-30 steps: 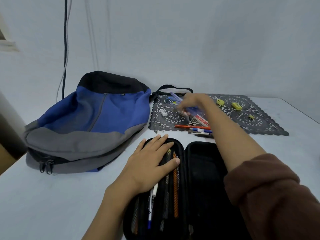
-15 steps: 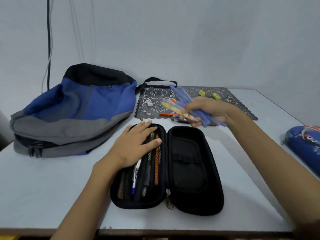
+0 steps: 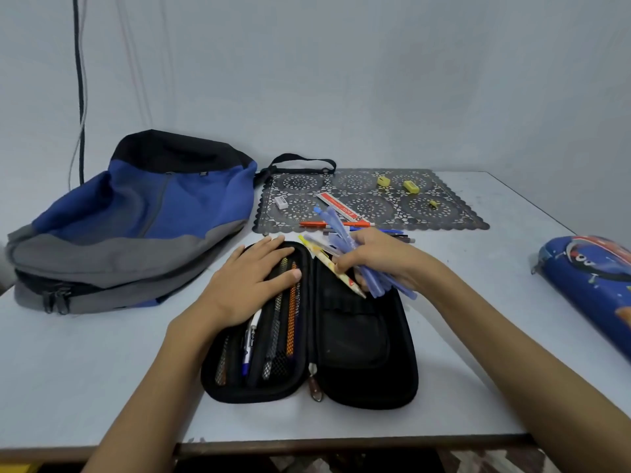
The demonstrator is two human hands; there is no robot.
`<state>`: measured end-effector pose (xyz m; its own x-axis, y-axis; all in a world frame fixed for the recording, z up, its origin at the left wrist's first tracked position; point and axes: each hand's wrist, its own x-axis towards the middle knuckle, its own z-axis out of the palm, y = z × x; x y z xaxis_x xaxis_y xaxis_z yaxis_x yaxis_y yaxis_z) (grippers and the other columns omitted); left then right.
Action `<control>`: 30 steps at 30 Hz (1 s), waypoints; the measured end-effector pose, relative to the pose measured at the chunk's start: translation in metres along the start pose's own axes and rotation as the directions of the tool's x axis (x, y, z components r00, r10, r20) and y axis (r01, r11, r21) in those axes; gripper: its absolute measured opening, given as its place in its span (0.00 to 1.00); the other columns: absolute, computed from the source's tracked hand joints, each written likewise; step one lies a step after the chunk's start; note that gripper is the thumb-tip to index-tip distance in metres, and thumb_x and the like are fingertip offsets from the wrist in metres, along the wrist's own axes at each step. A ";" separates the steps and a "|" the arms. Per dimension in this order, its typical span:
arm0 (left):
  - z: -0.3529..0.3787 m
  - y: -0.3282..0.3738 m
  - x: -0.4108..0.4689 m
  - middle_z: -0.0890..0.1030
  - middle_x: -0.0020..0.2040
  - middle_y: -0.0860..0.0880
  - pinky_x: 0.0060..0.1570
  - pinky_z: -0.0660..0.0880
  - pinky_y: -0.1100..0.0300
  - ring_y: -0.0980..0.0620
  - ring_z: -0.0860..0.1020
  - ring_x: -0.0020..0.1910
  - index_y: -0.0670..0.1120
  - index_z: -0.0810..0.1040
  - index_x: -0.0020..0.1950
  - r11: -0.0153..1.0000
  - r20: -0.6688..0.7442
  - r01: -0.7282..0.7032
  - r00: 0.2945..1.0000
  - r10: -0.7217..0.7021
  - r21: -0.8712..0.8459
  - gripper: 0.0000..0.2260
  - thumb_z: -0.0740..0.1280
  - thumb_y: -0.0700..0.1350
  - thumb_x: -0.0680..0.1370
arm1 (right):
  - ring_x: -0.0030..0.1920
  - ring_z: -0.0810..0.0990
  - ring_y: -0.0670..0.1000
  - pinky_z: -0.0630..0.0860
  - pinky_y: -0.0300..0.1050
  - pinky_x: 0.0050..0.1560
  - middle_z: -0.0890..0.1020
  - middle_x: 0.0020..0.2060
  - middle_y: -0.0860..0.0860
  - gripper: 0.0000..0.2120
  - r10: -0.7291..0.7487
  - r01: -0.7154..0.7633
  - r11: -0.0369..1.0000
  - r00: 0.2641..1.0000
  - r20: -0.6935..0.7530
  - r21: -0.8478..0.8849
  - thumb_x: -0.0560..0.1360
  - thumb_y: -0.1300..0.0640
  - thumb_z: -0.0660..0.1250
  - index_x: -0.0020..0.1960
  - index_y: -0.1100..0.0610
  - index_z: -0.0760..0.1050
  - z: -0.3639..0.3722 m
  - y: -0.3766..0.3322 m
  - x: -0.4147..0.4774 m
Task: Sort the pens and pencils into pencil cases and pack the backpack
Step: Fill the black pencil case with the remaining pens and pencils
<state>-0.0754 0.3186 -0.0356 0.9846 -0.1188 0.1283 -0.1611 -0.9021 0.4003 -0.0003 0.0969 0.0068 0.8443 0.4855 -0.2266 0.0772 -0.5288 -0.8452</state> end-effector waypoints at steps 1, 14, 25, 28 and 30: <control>0.000 0.000 0.000 0.55 0.79 0.59 0.74 0.43 0.58 0.62 0.50 0.77 0.57 0.64 0.75 1.000 -0.001 0.000 1.000 0.000 -0.003 0.41 0.45 0.74 0.66 | 0.30 0.67 0.53 0.65 0.48 0.36 0.67 0.31 0.54 0.16 -0.023 0.022 0.999 1.000 -0.011 -0.042 0.69 0.64 0.71 0.38 0.58 0.62 0.002 0.000 0.000; 0.001 -0.001 0.001 0.55 0.79 0.58 0.76 0.43 0.54 0.62 0.49 0.77 0.58 0.63 0.75 1.000 0.000 -0.004 1.000 0.004 -0.002 0.41 0.45 0.74 0.66 | 0.33 0.65 0.50 0.59 0.45 0.33 0.65 0.34 0.53 0.18 -0.172 0.134 0.948 0.979 -0.111 -0.288 0.68 0.53 0.76 0.41 0.58 0.67 0.017 -0.021 0.022; 0.001 -0.001 0.001 0.55 0.79 0.59 0.76 0.43 0.54 0.62 0.49 0.77 0.58 0.63 0.75 1.000 -0.003 0.000 1.000 0.000 -0.004 0.41 0.45 0.74 0.66 | 0.22 0.72 0.50 0.71 0.42 0.24 0.72 0.28 0.56 0.10 -0.069 0.054 0.944 0.997 0.036 0.326 0.74 0.69 0.67 0.52 0.62 0.68 0.009 -0.019 0.017; 0.002 -0.002 0.001 0.55 0.79 0.59 0.76 0.43 0.54 0.62 0.49 0.77 0.58 0.63 0.75 1.000 -0.006 -0.002 1.000 0.002 -0.010 0.41 0.45 0.74 0.66 | 0.23 0.74 0.50 0.73 0.42 0.25 0.74 0.32 0.57 0.14 -0.071 0.072 0.968 0.997 -0.014 0.239 0.74 0.68 0.68 0.56 0.61 0.68 0.012 -0.017 0.017; 0.002 -0.002 0.001 0.55 0.79 0.58 0.76 0.43 0.55 0.62 0.49 0.77 0.58 0.63 0.75 1.000 -0.004 -0.002 1.000 0.002 -0.012 0.41 0.45 0.74 0.66 | 0.23 0.76 0.50 0.74 0.43 0.26 0.76 0.36 0.57 0.20 -0.089 0.102 0.977 0.993 -0.077 0.186 0.74 0.67 0.68 0.63 0.58 0.67 0.014 -0.016 0.018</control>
<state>-0.0741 0.3193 -0.0375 0.9840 -0.1189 0.1331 -0.1639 -0.8968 0.4109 0.0063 0.1235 0.0096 0.8723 0.4759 -0.1127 0.0627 -0.3374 -0.9393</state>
